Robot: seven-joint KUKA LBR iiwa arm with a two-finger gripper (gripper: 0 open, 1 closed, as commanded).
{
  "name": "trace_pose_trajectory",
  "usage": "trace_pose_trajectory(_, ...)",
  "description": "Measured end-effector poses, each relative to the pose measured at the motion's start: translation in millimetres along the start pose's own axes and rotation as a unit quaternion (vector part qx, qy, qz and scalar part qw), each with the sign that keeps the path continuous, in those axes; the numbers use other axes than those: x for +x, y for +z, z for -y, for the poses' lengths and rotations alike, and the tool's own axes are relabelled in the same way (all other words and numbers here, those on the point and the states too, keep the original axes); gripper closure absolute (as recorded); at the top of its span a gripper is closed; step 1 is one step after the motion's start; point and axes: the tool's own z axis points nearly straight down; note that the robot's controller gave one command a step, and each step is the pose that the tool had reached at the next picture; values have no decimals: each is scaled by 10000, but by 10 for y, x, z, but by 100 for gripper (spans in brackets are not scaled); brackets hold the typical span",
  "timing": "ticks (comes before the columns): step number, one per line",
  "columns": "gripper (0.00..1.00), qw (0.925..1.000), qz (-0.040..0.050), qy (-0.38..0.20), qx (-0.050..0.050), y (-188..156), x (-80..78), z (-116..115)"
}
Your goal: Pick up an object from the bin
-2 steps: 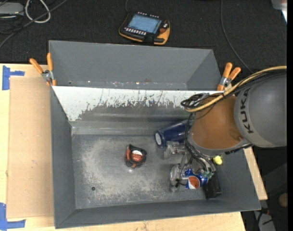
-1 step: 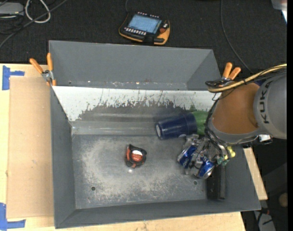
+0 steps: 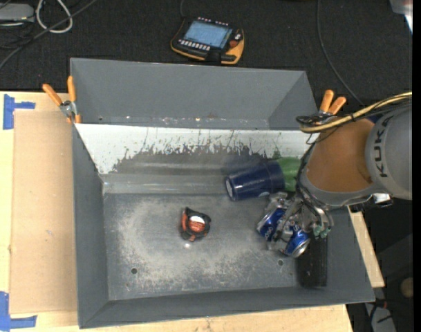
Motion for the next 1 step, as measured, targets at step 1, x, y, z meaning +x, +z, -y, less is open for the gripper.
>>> trace_pose_trajectory(1,100,10000,0,2,0,0,0,0)
